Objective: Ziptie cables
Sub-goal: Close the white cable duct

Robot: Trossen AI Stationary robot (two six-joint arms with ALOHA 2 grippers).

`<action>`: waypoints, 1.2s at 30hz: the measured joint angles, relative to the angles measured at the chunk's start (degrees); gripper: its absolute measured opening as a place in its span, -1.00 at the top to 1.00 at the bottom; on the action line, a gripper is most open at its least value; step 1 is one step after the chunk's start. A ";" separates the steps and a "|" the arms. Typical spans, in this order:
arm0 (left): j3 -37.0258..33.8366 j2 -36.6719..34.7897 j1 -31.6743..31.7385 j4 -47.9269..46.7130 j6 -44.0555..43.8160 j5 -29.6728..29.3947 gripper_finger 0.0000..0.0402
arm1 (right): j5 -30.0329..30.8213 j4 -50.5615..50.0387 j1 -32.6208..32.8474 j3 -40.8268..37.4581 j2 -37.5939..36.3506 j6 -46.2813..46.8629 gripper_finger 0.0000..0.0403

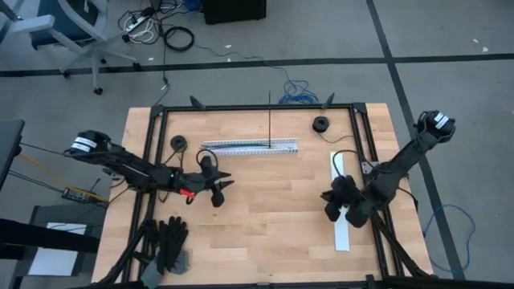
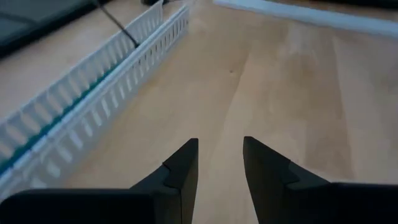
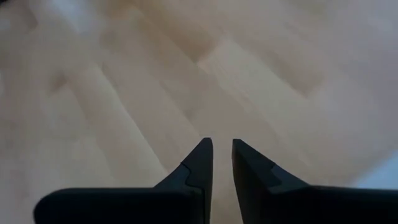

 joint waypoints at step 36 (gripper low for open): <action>29.69 7.48 28.87 -23.86 36.65 16.20 0.18 | 18.01 -14.74 -5.00 0.00 -2.62 3.76 0.97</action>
